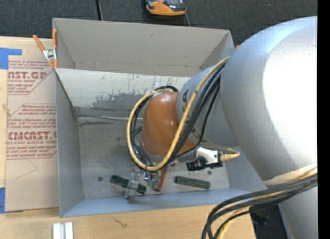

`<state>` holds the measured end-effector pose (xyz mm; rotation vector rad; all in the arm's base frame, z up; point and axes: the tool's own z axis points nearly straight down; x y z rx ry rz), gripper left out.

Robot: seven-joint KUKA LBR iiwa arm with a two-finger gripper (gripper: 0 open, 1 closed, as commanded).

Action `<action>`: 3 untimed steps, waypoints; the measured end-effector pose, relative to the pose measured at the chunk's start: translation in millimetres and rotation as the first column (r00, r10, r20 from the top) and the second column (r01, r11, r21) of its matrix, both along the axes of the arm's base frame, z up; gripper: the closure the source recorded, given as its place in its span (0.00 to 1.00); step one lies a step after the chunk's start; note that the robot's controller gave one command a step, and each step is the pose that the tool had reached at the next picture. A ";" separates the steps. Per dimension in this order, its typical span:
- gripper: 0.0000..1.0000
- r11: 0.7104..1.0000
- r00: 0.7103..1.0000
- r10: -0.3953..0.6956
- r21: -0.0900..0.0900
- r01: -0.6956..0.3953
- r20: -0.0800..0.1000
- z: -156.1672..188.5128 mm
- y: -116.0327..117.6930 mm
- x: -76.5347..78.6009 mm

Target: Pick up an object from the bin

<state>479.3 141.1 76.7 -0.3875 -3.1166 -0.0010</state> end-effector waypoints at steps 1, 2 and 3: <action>1.00 1.000 1.000 -0.025 0.000 0.025 0.000 -7.2 41.1 1.1; 1.00 1.000 1.000 -0.025 0.000 0.025 0.000 -7.2 41.0 1.1; 1.00 1.000 1.000 -0.025 -0.001 0.025 -0.004 -3.5 40.6 -0.1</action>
Offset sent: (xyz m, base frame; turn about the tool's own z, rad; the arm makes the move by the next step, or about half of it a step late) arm 0.0000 0.0000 0.0000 0.0000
